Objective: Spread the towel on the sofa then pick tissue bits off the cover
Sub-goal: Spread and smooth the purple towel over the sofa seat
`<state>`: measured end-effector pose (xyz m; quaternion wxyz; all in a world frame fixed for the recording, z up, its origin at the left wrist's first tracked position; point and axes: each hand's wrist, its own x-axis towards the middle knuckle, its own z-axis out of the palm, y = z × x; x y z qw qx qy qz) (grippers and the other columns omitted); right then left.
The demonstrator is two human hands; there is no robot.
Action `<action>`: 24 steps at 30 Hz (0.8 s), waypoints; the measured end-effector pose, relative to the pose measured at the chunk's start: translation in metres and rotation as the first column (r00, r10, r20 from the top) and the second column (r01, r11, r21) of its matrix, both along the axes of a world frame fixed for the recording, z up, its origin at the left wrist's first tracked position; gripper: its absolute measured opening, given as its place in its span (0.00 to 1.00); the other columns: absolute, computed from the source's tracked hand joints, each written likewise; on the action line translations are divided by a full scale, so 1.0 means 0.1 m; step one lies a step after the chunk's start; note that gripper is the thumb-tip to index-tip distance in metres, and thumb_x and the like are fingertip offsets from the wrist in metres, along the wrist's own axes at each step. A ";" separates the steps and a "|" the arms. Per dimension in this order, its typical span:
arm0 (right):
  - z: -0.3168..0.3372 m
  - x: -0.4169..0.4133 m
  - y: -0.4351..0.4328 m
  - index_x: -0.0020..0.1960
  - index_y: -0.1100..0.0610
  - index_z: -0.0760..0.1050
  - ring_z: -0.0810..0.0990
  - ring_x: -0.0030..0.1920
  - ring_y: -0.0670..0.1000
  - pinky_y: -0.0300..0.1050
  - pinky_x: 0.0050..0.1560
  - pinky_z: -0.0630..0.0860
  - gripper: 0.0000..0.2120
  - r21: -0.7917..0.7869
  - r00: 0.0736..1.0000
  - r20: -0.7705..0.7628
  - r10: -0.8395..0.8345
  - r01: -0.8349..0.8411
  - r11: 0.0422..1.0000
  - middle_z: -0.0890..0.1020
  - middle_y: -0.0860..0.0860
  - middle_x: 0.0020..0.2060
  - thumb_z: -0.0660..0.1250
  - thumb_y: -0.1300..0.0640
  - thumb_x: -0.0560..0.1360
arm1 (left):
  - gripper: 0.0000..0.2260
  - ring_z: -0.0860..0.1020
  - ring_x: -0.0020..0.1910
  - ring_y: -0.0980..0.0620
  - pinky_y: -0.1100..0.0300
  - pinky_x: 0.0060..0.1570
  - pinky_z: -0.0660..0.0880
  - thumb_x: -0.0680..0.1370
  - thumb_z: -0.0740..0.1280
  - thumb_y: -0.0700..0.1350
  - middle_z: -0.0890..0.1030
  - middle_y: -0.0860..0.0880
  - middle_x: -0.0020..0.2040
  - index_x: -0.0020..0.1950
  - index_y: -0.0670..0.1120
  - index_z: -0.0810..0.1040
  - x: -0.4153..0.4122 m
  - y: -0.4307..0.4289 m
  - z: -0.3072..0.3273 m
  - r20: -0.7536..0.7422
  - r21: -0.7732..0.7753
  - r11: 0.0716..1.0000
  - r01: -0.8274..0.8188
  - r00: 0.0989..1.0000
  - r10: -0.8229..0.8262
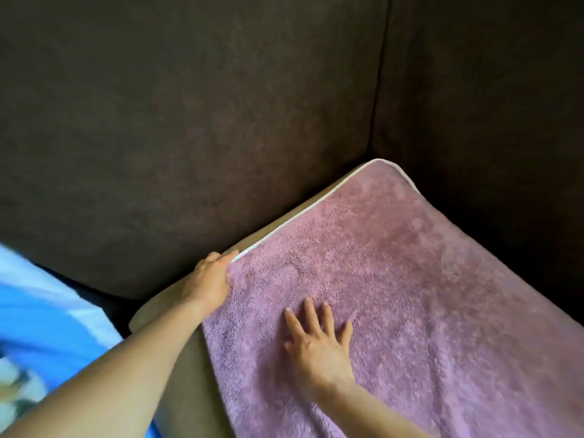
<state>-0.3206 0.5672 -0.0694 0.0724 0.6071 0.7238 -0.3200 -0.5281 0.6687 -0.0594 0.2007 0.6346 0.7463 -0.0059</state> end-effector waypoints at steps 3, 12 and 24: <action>-0.04 -0.10 -0.01 0.73 0.39 0.47 0.34 0.74 0.58 0.75 0.65 0.35 0.25 -0.092 0.999 -0.030 -0.031 0.028 0.995 0.39 0.47 0.76 0.51 0.45 0.79 | 0.12 0.77 0.55 0.40 0.53 0.51 0.74 0.75 0.64 0.39 0.81 0.40 0.55 0.57 0.43 0.77 -0.16 -0.08 0.08 0.078 -0.036 0.973 -0.228 0.970 0.230; 0.16 -0.29 -0.22 0.71 0.44 0.54 0.48 0.74 0.54 0.72 0.69 0.47 0.24 0.134 0.976 -0.166 -0.143 0.166 0.977 0.53 0.48 0.75 0.52 0.43 0.77 | 0.16 0.68 0.33 0.54 0.60 0.35 0.63 0.77 0.65 0.47 0.72 0.49 0.33 0.30 0.47 0.69 -0.29 -0.19 0.41 0.749 -0.217 0.819 -0.530 0.447 0.488; 0.16 -0.56 -0.70 0.73 0.53 0.52 0.63 0.68 0.55 0.58 0.69 0.60 0.26 0.173 0.963 -0.264 -0.056 0.104 0.979 0.65 0.52 0.69 0.48 0.59 0.74 | 0.22 0.75 0.53 0.48 0.55 0.50 0.76 0.74 0.52 0.24 0.76 0.45 0.56 0.58 0.42 0.76 -0.27 -0.81 0.28 0.670 -0.477 0.804 -0.354 0.446 0.594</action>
